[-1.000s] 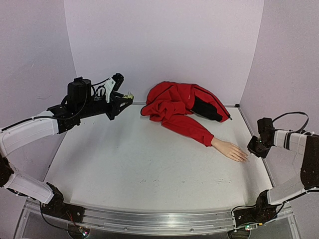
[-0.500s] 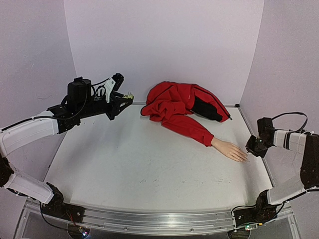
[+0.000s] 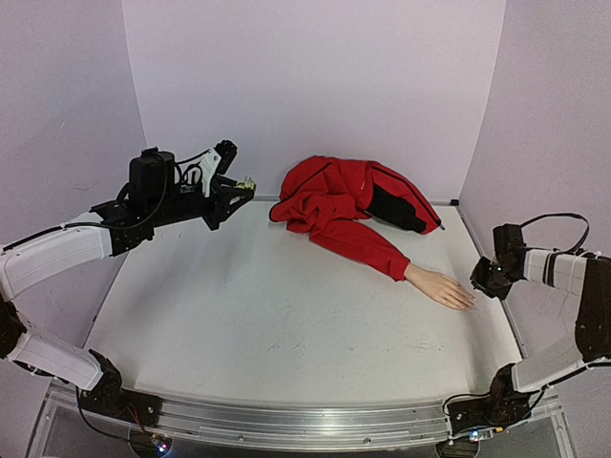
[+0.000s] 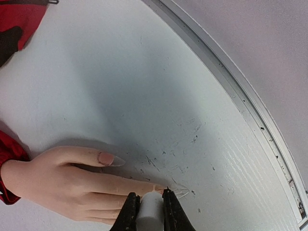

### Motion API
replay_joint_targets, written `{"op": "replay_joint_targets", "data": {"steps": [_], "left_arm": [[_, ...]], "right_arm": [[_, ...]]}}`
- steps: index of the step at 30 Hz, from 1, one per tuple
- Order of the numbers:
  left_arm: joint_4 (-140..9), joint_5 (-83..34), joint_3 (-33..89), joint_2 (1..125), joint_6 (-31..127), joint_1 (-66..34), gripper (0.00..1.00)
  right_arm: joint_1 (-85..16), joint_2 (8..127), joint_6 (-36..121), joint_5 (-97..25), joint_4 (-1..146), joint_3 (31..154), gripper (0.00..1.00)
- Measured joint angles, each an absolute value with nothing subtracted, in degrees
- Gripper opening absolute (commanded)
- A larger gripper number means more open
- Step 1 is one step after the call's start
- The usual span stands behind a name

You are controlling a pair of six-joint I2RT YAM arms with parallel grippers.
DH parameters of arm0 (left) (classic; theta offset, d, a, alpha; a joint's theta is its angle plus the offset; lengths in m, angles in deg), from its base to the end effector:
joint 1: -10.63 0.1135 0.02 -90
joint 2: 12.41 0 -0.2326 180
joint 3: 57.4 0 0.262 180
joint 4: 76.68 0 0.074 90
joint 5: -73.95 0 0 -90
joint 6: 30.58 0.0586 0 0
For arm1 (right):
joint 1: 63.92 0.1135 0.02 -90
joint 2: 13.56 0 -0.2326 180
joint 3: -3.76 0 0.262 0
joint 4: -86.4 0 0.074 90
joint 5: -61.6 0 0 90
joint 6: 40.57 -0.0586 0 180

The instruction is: Paint the nails

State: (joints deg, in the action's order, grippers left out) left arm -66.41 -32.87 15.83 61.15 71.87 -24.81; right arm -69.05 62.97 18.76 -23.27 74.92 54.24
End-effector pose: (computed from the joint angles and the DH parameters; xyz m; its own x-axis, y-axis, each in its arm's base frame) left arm 0.2705 -0.2133 0.3112 0.0233 0.2367 -0.9713 0.8006 0.5775 0.1599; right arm 0.3045 -0.0326 0.1440 -0.4404 0.5496 -0.7099 0.4468 0.8200 0.3577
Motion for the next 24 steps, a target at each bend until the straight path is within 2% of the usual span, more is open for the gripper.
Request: {"op": "replay_joint_targets", "data": {"steps": [24], "left_arm": [[-66.38, -32.87, 15.83, 61.87, 71.87, -24.81, 0.0]], "right_arm": [[-69.05, 64.35, 17.88, -22.7, 73.96, 54.24, 0.0]]}}
